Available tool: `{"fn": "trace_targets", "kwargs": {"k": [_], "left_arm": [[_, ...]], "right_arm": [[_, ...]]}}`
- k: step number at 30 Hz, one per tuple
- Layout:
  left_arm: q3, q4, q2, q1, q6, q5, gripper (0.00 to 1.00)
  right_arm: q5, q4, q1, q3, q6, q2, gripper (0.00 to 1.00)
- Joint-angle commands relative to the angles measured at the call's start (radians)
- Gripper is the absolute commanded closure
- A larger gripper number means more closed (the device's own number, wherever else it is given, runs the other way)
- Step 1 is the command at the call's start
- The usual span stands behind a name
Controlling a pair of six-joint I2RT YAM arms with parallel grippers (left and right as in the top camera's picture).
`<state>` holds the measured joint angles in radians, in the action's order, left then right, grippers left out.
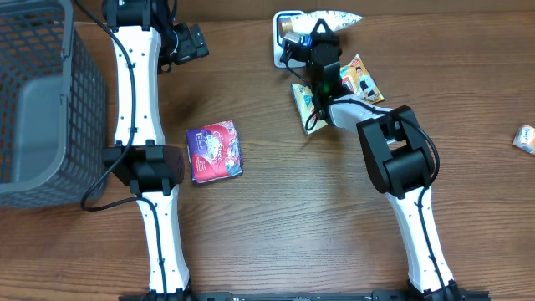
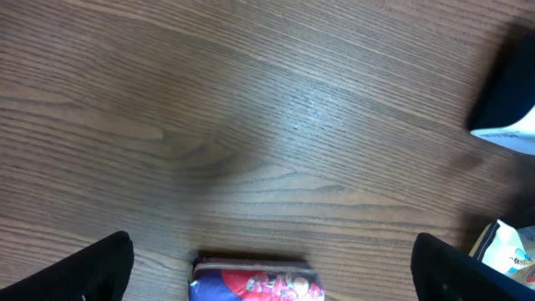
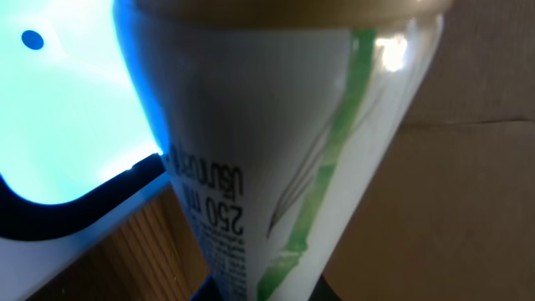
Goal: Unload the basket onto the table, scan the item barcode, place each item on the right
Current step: 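Hold the white tube's cap end in front of the scanner with right gripper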
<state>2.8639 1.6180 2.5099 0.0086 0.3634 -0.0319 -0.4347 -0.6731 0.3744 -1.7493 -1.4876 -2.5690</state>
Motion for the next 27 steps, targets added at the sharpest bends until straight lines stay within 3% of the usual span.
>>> {"fn": "trace_targets", "kwargs": {"k": [1,16,23,27], "left_arm": [[0.019,0.004,-0.006,0.002,0.0,0.013,0.0],[0.019,0.008,-0.006,0.002,-0.001,0.013,0.0],[0.019,0.016,-0.006,0.002,0.0,0.013,0.0],[0.019,0.043,-0.006,0.002,0.0,0.013,0.0]], "right_arm": [[0.003,-0.024,0.009,-0.047,0.021,0.013,0.96],[-0.068,0.051,0.035,-0.047,0.061,0.079,0.96],[-0.195,0.23,0.037,-0.047,0.2,0.274,0.96],[-0.323,0.411,0.048,-0.047,0.447,0.405,0.96]]}}
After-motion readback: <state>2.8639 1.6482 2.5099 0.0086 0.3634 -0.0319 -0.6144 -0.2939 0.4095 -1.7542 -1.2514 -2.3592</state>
